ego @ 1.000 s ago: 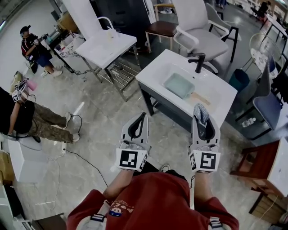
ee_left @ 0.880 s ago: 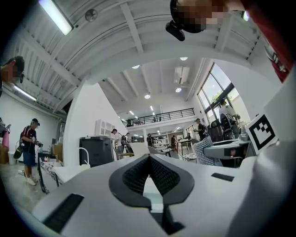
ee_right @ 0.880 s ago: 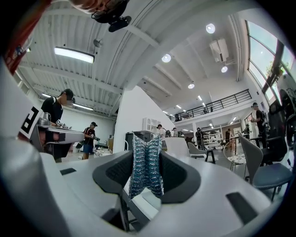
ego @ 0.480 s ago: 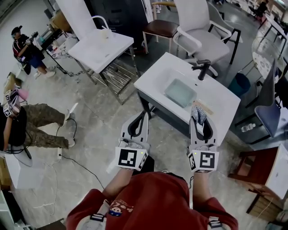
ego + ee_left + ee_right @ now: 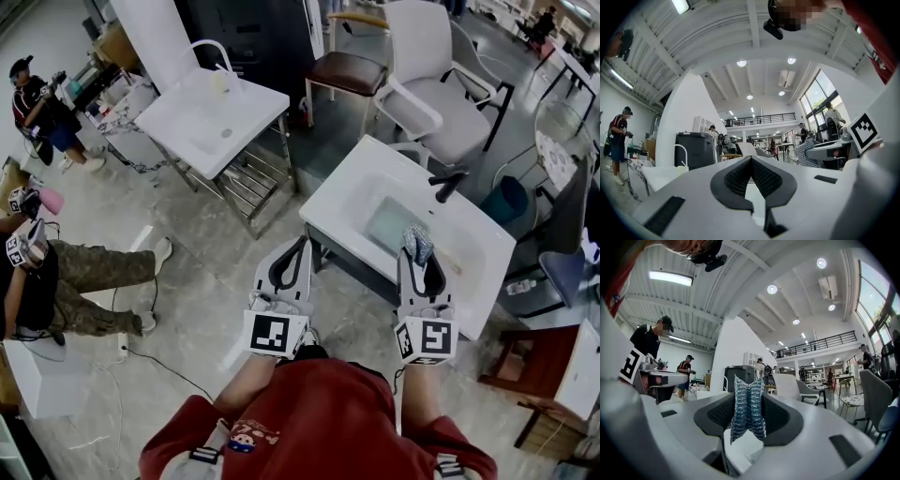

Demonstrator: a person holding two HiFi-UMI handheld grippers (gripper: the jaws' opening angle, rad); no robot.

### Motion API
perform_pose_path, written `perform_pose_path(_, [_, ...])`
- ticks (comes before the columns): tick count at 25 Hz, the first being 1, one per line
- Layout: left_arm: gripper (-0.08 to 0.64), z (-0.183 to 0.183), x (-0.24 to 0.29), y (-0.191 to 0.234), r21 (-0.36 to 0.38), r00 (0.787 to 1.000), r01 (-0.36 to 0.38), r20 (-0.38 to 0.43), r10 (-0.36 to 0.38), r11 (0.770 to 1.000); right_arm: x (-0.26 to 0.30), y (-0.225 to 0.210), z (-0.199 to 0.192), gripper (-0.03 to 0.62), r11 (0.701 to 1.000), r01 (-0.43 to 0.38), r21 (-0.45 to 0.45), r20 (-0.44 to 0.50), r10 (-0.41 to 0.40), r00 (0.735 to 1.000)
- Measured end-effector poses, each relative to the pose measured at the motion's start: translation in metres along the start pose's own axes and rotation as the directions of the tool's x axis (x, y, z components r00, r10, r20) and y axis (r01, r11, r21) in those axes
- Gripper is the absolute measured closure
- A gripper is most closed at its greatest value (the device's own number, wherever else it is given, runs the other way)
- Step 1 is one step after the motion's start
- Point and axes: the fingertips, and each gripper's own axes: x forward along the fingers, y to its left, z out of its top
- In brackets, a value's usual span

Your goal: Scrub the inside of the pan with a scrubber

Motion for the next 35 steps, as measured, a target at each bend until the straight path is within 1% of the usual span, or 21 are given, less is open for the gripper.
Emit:
perform_pose_path(4, [0.552, -0.006, 0.025, 0.032, -0.009, 0.999, 0.047, -0.008, -0.047, 0.999, 0.028, 0.011, -0.003, 0.411, 0.998, 0.055, -0.002, -0.013, -0.055, 0.998])
perform_pose_path(7, [0.552, -0.015, 0.045, 0.041, -0.018, 0.994, 0.105, -0.012, -0.105, 0.994, 0.036, 0.01, -0.009, 0.411, 0.993, 0.113, -0.017, -0.032, -0.114, 0.993])
perform_pose_path(10, [0.552, -0.012, 0.07, 0.042, -0.042, 0.989, 0.139, 0.048, -0.137, 0.989, 0.04, 0.0, -0.016, 0.411, 0.986, 0.161, -0.032, -0.056, -0.163, 0.985])
perform_pose_path(14, [0.552, -0.026, 0.102, 0.028, -0.059, 0.98, 0.195, 0.045, -0.193, 0.979, 0.046, -0.023, -0.033, 0.411, 0.976, 0.215, -0.036, -0.089, -0.218, 0.972])
perform_pose_path(19, [0.552, -0.035, 0.142, 0.013, -0.04, 0.969, 0.245, 0.036, -0.244, 0.969, 0.066, -0.048, -0.049, 0.411, 0.968, 0.251, -0.028, -0.09, -0.253, 0.963])
perform_pose_path(24, [0.552, -0.03, 0.191, -0.01, -0.013, 0.956, 0.29, 0.046, -0.29, 0.957, 0.09, -0.091, -0.047, 0.411, 0.961, 0.275, -0.006, -0.068, -0.275, 0.959])
perform_pose_path(28, [0.552, -0.024, 0.23, -0.025, -0.015, 0.95, 0.31, 0.051, -0.309, 0.951, 0.104, -0.121, -0.048, 0.411, 0.96, 0.281, -0.013, -0.065, -0.281, 0.957])
perform_pose_path(32, [0.552, -0.021, 0.263, -0.048, 0.003, 0.94, 0.336, 0.064, -0.335, 0.942, 0.111, -0.152, -0.054, 0.411, 0.956, 0.292, 0.005, -0.065, -0.292, 0.954])
perform_pose_path(35, [0.552, -0.021, 0.283, -0.062, 0.007, 0.932, 0.357, 0.065, -0.356, 0.934, 0.116, -0.167, -0.061, 0.411, 0.955, 0.296, 0.015, -0.076, -0.294, 0.953])
